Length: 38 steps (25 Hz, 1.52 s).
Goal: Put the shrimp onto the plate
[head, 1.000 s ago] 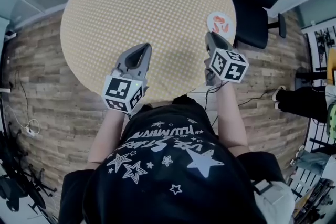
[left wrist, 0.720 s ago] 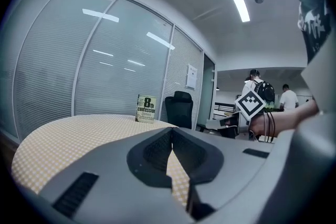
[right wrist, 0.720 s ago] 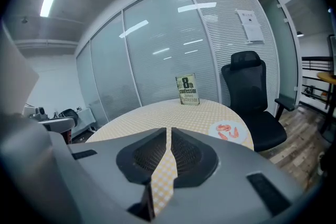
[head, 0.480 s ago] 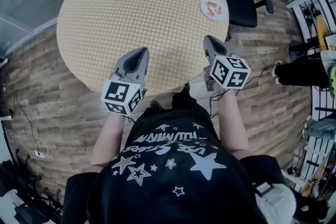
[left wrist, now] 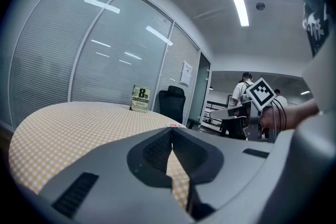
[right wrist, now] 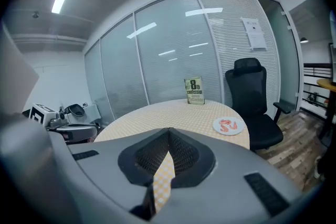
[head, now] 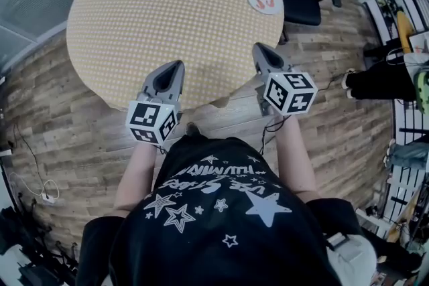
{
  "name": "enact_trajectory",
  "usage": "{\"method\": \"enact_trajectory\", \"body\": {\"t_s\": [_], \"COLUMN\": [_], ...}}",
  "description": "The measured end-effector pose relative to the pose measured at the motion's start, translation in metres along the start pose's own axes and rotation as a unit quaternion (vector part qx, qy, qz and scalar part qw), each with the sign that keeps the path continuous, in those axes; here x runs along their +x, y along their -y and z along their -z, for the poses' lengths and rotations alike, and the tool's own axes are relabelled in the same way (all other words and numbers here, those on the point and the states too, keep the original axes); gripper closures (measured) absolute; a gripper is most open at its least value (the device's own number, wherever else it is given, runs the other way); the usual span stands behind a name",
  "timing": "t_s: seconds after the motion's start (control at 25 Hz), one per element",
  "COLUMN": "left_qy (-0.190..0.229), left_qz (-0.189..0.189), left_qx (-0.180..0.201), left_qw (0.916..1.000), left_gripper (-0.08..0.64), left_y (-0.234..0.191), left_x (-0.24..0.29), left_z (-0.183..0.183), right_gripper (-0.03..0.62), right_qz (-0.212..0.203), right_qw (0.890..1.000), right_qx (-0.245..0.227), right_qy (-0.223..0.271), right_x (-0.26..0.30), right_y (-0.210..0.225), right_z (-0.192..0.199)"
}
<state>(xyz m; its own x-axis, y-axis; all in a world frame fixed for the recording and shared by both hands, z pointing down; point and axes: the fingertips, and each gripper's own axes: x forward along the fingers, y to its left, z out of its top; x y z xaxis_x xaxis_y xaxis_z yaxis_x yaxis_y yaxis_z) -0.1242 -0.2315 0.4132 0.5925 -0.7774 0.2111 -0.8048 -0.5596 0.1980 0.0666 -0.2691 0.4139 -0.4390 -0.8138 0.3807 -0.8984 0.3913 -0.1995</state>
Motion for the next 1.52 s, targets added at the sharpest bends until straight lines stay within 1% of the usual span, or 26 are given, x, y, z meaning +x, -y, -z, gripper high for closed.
{"method": "enact_trajectory", "body": {"t_s": [0.16,0.36,0.64,0.92,1.16,1.32,1.52], "left_qy": [-0.002,-0.006,-0.017,-0.007,0.007,0.012,0.012], "left_qz": [0.010,0.022,0.020,0.013,-0.004,-0.017,-0.032], "left_qx": [0.007,0.020,0.023,0.035,0.037,0.040,0.044], "left_qw": [0.9999,0.9995,0.9994,0.9993,0.9993,0.9990,0.9984], "left_gripper": [0.551,0.551,0.551,0.551,0.551,0.551,0.551], "left_y": [0.027,0.074,0.123,0.169,0.202,0.221,0.237], "left_x": [0.002,-0.006,-0.028,-0.053,-0.081,-0.098,-0.115], "left_z": [0.000,0.005,0.022,0.025,0.030,0.031,0.034], "right_gripper": [0.566,0.566,0.566,0.566,0.566,0.566,0.566], "right_qz": [-0.003,0.001,0.005,-0.013,-0.042,-0.067,-0.095], "right_qw": [1.000,0.999,0.998,0.999,0.999,0.998,0.995], "right_qx": [0.011,0.039,0.055,0.045,0.022,0.006,0.006], "right_qy": [0.007,0.004,0.015,0.014,0.016,0.018,0.013], "right_x": [-0.024,-0.064,-0.118,-0.169,-0.207,-0.223,-0.232], "right_y": [0.004,0.017,0.028,0.020,0.007,-0.001,-0.012], "right_z": [0.007,0.031,0.048,0.068,0.079,0.082,0.092]}}
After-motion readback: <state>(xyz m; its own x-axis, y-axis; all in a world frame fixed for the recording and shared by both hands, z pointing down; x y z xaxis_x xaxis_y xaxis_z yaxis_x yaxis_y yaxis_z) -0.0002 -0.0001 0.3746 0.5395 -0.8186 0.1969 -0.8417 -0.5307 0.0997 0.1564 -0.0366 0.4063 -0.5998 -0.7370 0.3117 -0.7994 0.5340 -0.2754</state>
